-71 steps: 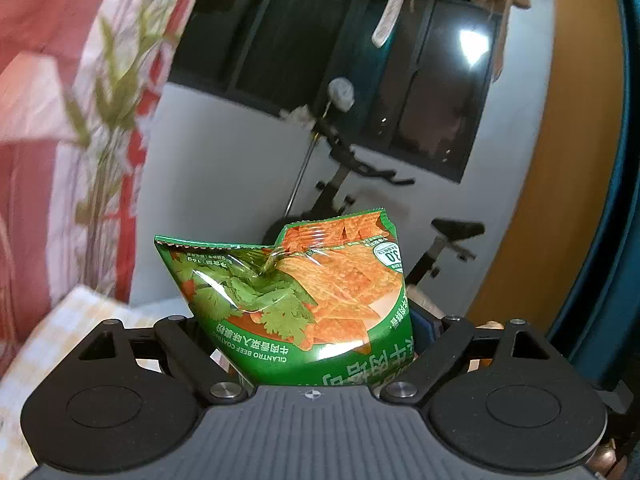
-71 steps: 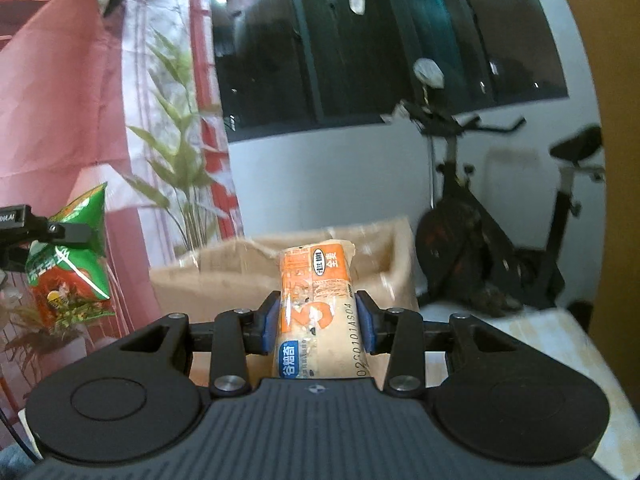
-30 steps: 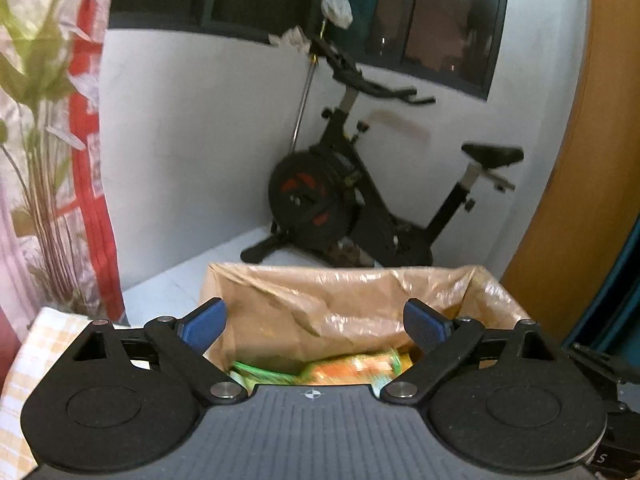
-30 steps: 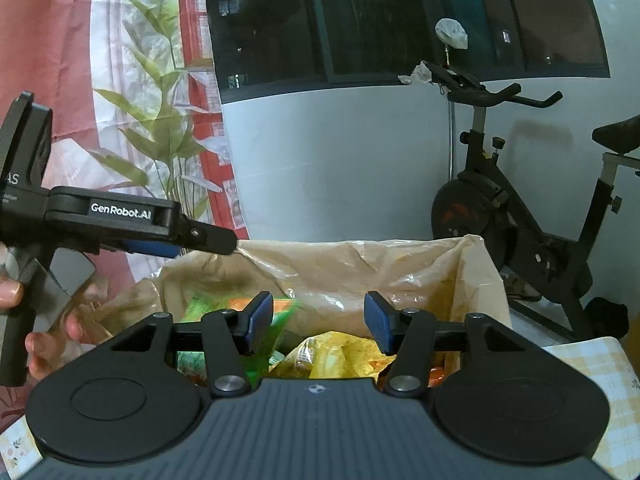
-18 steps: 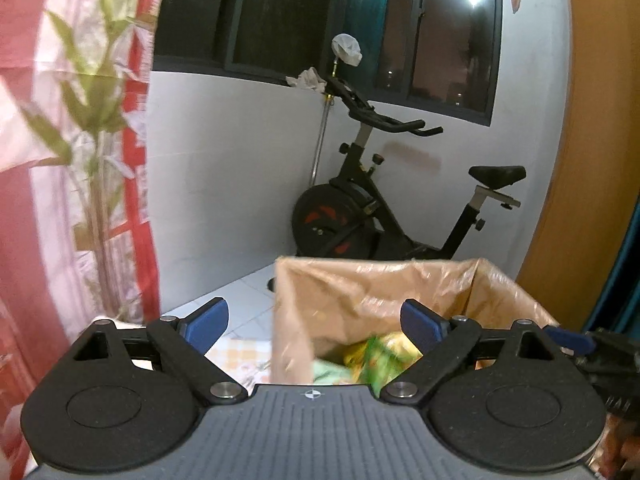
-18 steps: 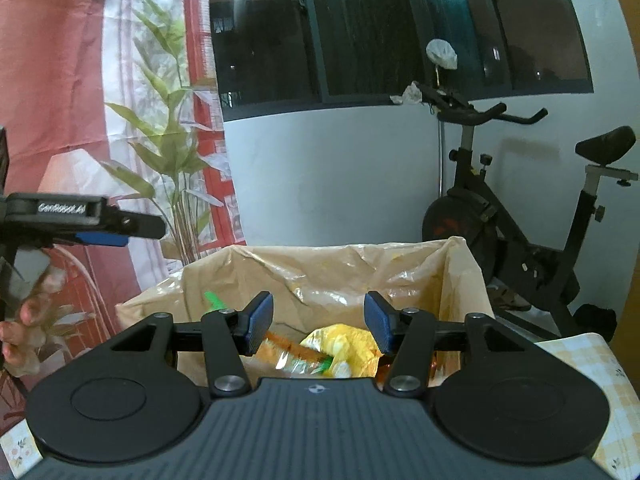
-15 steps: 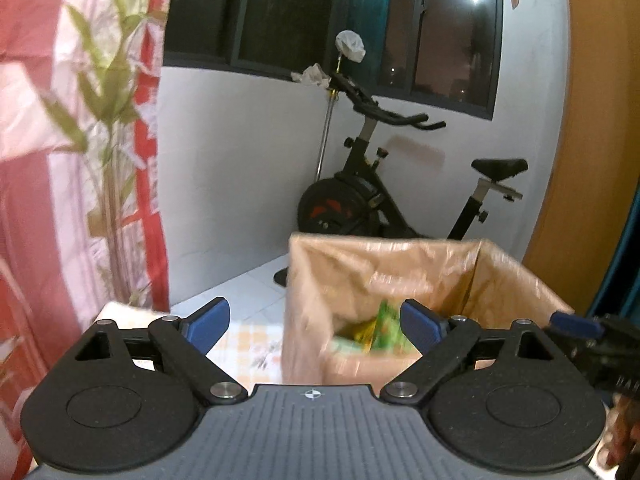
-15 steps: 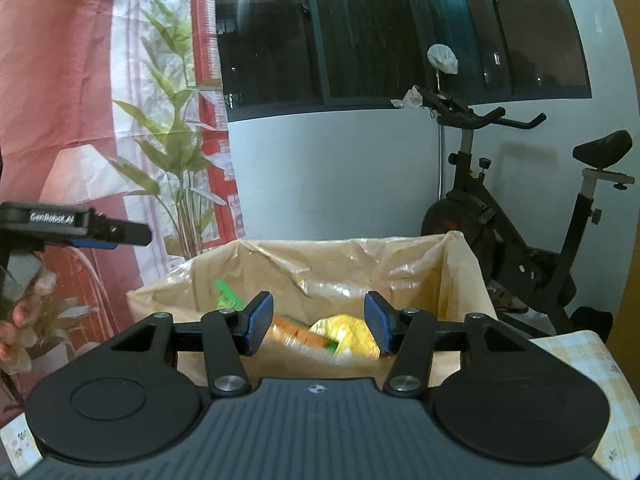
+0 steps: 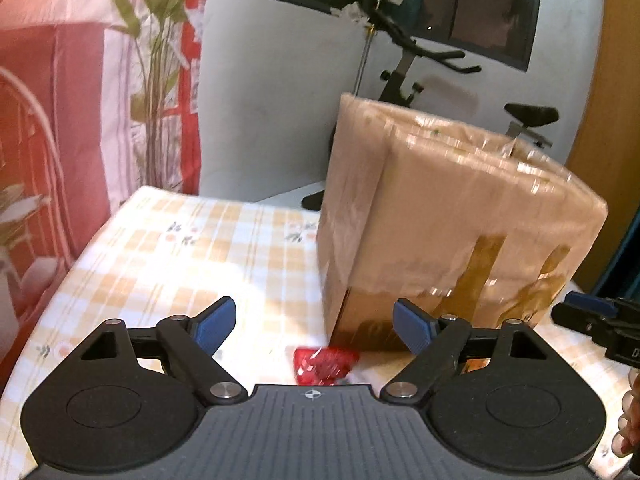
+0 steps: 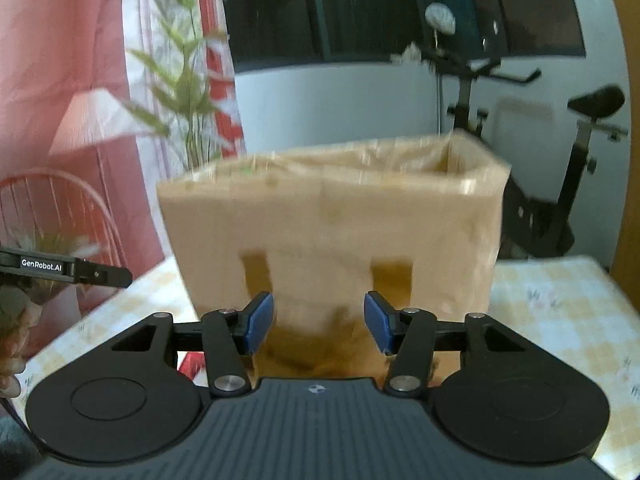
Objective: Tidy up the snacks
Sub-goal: 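Move both open tools back toward the remaining snack pile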
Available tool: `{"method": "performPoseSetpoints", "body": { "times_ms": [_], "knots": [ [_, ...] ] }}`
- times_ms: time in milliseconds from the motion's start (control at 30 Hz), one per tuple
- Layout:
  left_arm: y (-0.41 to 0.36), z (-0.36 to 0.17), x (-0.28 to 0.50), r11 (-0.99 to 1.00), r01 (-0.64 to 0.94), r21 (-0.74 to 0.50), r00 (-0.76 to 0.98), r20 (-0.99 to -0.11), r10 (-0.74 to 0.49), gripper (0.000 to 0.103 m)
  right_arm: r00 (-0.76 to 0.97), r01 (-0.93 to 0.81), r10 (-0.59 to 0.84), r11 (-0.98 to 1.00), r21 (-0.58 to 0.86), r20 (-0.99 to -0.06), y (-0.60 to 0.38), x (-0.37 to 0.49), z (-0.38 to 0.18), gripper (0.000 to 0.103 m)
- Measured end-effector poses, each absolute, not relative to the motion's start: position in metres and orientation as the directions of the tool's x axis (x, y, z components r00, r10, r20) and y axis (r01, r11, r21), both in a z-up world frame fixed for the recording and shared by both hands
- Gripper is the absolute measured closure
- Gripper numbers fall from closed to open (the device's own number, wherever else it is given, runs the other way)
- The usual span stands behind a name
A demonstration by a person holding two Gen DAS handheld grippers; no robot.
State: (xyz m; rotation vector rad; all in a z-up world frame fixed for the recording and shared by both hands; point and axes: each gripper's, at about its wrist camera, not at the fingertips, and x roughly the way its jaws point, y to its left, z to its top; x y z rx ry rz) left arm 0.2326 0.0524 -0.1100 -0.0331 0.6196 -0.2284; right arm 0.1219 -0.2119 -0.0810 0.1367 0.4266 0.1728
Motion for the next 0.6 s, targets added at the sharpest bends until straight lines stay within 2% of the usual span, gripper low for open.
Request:
{"method": "performPoseSetpoints", "body": {
  "times_ms": [233, 433, 600],
  "knots": [
    [0.070, -0.125, 0.223, 0.986, 0.137, -0.096, 0.783, -0.599, -0.167, 0.016, 0.787, -0.220, 0.293, 0.955, 0.197, -0.543, -0.190, 0.142, -0.116, 0.049],
    [0.079, -0.136, 0.213, 0.988, 0.092, -0.126, 0.770, -0.620, -0.151, 0.016, 0.652, -0.352, 0.353, 0.925, 0.145, -0.671, -0.155, 0.152, -0.147, 0.049],
    [0.075, -0.148, 0.209, 0.987, 0.085, -0.133, 0.752, -0.642, -0.151, 0.016, 0.607, -0.417, 0.363, 0.903, 0.106, -0.707, -0.136, 0.159, -0.157, 0.048]
  ]
}}
